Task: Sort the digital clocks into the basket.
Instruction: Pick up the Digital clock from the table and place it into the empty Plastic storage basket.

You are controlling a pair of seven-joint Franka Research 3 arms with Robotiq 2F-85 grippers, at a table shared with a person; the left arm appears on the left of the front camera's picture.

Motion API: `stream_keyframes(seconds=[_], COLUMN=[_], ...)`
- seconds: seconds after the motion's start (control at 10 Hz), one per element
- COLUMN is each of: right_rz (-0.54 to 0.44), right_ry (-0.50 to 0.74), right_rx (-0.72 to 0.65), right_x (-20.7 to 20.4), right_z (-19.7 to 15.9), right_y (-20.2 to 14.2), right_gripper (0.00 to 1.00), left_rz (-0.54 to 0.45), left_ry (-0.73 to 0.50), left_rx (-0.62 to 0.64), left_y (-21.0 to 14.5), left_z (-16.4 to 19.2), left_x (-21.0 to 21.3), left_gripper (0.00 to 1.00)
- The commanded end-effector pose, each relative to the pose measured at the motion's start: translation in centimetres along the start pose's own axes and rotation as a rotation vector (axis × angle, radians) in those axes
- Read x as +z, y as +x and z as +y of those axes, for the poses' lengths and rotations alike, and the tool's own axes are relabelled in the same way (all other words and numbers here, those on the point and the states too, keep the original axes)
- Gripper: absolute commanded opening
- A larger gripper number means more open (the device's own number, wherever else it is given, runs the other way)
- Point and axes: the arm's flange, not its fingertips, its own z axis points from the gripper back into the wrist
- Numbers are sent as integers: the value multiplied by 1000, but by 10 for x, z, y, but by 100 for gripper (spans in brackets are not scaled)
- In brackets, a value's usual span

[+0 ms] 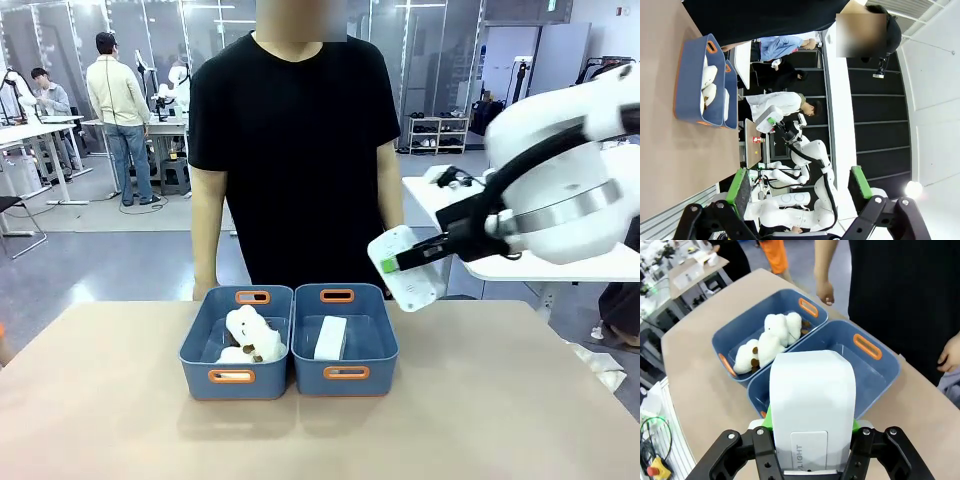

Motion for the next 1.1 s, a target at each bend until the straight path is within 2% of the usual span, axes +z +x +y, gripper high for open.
stream_keyframes(seconds=[0.0,0.1,0.5,0.6,0.7,0.8,0.9,1.0], right_rz=[61,0,0,11,74,106,183,196], right_ry=[-35,0,0,-16,-91,-85,-147,-166], right_rx=[0,0,0,-14,-101,-178,-242,-293], right_x=[-10,0,0,-2,-25,-47,-70,-90], right_z=[4,0,0,-2,9,13,18,12], right_y=[1,0,0,-1,2,14,22,25], right_gripper=[46,46,46,52,52,52,52,52], left_rz=[-12,-12,-12,-12,-12,-12,-12,-12], left_ry=[-2,-2,-2,-2,-2,-2,-2,-2], left_rx=[-19,-19,-19,-19,-19,-19,-19,-19], left_y=[2,2,2,2,2,2,2,2], left_z=[-1,-1,-1,-1,-1,-1,-1,-1], left_x=[0,0,0,0,0,0,0,0], left_gripper=[100,100,100,100,100,100,100,100])
